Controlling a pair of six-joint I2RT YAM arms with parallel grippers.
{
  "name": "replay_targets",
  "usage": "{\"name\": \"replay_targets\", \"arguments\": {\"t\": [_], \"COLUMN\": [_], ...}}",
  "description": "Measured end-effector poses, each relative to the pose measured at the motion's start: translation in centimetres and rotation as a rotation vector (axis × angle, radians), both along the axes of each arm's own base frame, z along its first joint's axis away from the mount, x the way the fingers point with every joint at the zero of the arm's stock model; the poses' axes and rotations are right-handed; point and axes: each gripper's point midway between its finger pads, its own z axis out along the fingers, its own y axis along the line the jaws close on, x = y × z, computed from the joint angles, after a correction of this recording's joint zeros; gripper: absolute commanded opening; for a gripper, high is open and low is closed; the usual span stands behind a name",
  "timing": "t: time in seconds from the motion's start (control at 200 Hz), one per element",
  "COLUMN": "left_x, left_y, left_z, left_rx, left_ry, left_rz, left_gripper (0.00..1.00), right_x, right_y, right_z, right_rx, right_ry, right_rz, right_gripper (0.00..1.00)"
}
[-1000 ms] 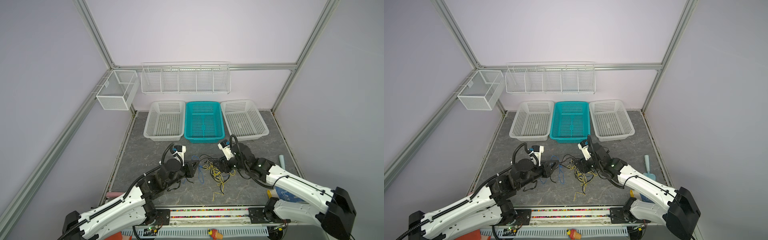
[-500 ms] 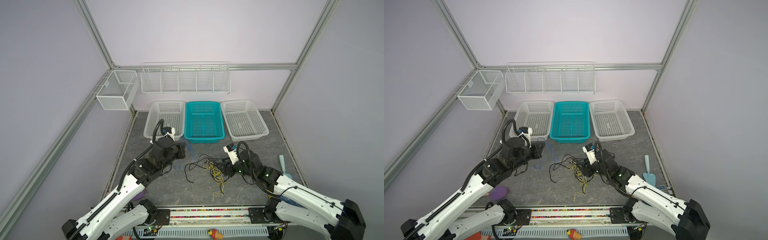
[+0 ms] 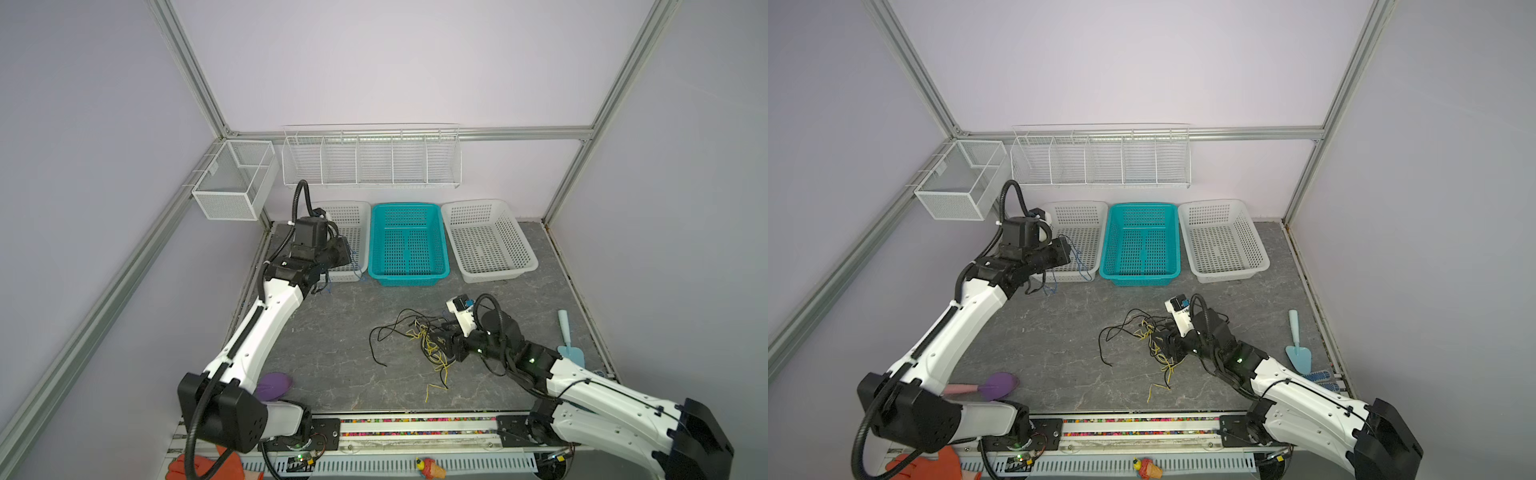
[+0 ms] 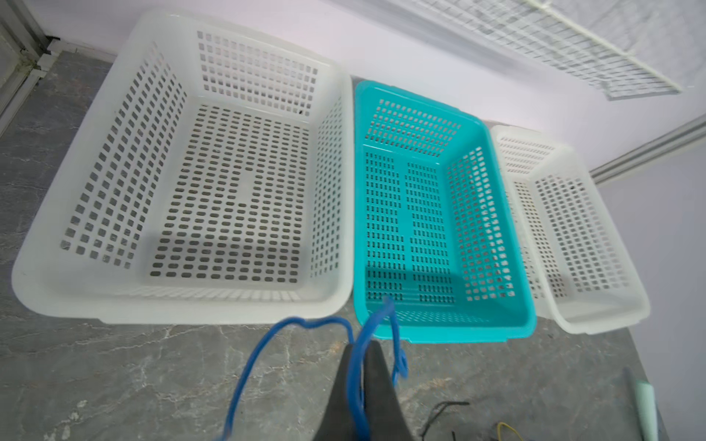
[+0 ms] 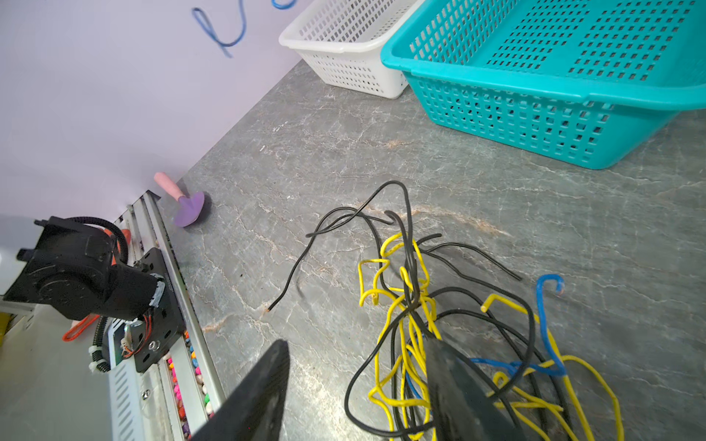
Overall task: Untangle the cables
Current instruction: 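Carry the blue wire with the left gripper into the white basket nearest it, then release the blue wire and bring the left gripper back to the pile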
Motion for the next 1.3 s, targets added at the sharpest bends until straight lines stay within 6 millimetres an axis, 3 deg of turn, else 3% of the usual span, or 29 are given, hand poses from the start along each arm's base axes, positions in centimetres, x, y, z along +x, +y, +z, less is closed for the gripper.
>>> {"name": "replay_targets", "arguments": {"t": [0.195,0.335,0.55,0.665,0.825,0.96,1.165,1.299], "left_x": [6.0,9.1,12.6,13.6,13.4,13.1,12.4,8.6], "left_y": [2.6,2.5,2.4,2.4,2.6,2.8,2.8,3.0], "left_z": [-4.0,-4.4,-4.6,-6.4,-9.4,-10.1,-9.3,-6.5], "left_rx": [0.017,0.042,0.085,0.105,0.137,0.149,0.145,0.088], "left_ry": [0.093,0.095,0.11,0.16,0.24,0.262,0.261,0.232], "left_rz": [0.073,0.083,0.089,0.092,0.092,0.094,0.089,0.1], "left_gripper": [0.0,0.02,0.08,0.14,0.2,0.28,0.45,0.57], "right_x": [-0.6,-0.7,-0.7,-0.8,-0.9,-1.0,-0.2,1.2], "right_y": [-0.1,-0.3,-0.5,-0.4,-0.3,-0.2,-0.5,-0.5], "right_z": [1.3,2.7,2.9,2.9,2.9,2.8,1.3,-0.5], "right_rx": [0.034,0.067,0.07,0.07,0.07,0.068,0.009,-0.091], "right_ry": [-0.045,-0.083,-0.095,-0.096,-0.096,-0.094,-0.077,-0.046], "right_rz": [0.004,-0.006,-0.015,-0.014,-0.01,-0.006,-0.045,-0.094], "right_gripper": [0.6,0.6,0.6,0.6,0.6,0.6,0.61,0.61]}}
